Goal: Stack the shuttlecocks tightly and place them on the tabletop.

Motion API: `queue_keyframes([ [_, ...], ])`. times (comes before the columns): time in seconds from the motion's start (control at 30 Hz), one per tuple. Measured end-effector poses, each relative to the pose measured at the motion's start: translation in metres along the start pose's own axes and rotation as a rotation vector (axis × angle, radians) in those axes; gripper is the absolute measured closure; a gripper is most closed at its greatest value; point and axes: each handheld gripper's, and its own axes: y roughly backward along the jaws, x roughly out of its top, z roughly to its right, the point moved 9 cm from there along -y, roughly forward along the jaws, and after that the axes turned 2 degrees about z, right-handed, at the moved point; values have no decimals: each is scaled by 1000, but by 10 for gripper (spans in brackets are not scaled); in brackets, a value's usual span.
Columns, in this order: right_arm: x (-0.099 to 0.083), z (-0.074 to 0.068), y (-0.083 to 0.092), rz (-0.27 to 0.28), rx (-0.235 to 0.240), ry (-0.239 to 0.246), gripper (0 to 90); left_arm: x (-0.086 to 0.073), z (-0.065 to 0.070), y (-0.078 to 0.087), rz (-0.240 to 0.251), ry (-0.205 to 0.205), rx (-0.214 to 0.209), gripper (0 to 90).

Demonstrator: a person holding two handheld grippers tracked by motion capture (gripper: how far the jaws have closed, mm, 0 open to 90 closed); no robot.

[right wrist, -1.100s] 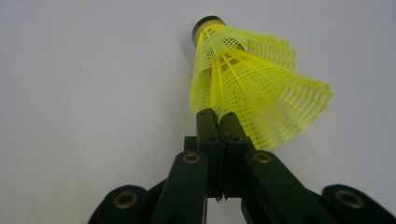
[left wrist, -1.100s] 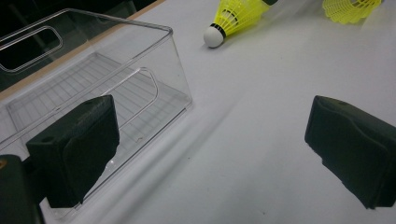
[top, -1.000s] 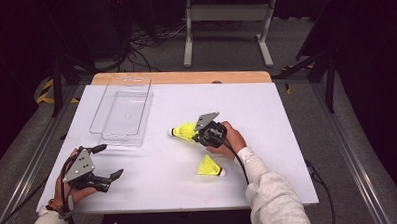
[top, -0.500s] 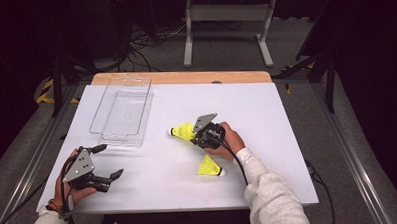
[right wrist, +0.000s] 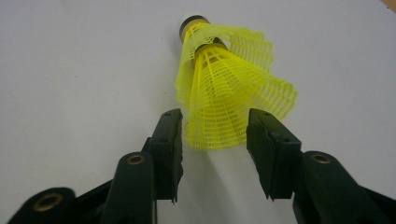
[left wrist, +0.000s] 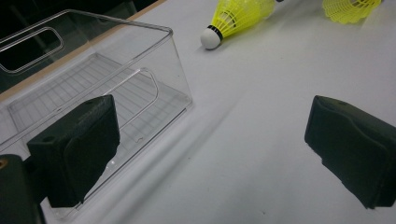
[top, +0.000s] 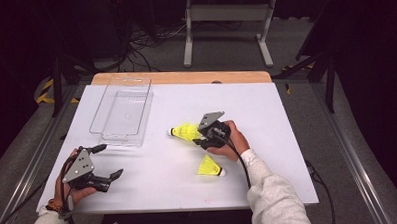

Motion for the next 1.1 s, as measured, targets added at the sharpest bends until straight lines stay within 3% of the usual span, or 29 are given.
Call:
queue_keyframes([
  [0.37,1,5,19,57,-56,-64,391,1,-1,-1,1,-3,0,42],
  [0.57,6,5,32,105,-108,-95,340,1,0,-2,1,-10,0,42],
  [0.6,9,4,38,132,-123,-103,322,2,-1,-2,3,-10,0,42],
  [0.7,12,4,47,148,-170,-117,254,2,-1,-2,4,-12,-1,42],
  [0.87,14,1,61,172,-195,-124,211,2,-1,-2,5,-14,0,42],
  [1.1,9,-5,72,183,-195,-136,198,3,-1,-1,7,-16,2,42],
])
